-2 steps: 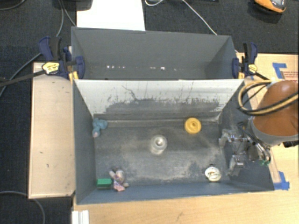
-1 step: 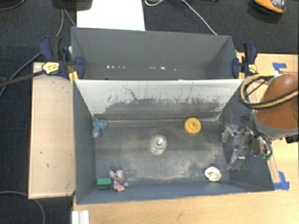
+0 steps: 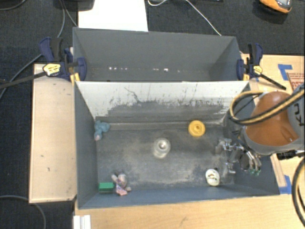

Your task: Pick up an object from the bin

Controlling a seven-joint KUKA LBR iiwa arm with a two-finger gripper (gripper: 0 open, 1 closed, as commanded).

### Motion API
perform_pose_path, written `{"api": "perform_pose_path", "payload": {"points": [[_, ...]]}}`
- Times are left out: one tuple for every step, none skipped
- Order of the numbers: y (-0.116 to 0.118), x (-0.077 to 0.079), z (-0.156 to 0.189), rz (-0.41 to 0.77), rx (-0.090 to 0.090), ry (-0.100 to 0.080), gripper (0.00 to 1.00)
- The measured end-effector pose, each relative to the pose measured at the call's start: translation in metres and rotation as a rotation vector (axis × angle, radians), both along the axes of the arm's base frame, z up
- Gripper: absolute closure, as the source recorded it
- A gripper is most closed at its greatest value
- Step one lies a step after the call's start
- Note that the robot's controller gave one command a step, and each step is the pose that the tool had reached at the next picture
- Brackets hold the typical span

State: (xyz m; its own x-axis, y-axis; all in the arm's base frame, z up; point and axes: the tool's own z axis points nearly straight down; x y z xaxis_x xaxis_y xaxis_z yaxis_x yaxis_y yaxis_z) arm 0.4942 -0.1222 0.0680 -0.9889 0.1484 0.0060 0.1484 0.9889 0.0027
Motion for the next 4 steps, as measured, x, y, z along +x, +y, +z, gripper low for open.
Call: {"api": "perform_pose_path", "payload": {"points": [[-0.005, 0.000, 0.002, 0.039, -0.002, -0.004, 0.00], [-0.008, -0.002, 0.002, -0.149, -0.001, -0.003, 0.00], [-0.008, -0.003, 0.002, -0.144, -0.001, -0.002, 0.00], [-0.022, -0.012, 0.005, -0.270, -0.002, -0.001, 0.00]]}}
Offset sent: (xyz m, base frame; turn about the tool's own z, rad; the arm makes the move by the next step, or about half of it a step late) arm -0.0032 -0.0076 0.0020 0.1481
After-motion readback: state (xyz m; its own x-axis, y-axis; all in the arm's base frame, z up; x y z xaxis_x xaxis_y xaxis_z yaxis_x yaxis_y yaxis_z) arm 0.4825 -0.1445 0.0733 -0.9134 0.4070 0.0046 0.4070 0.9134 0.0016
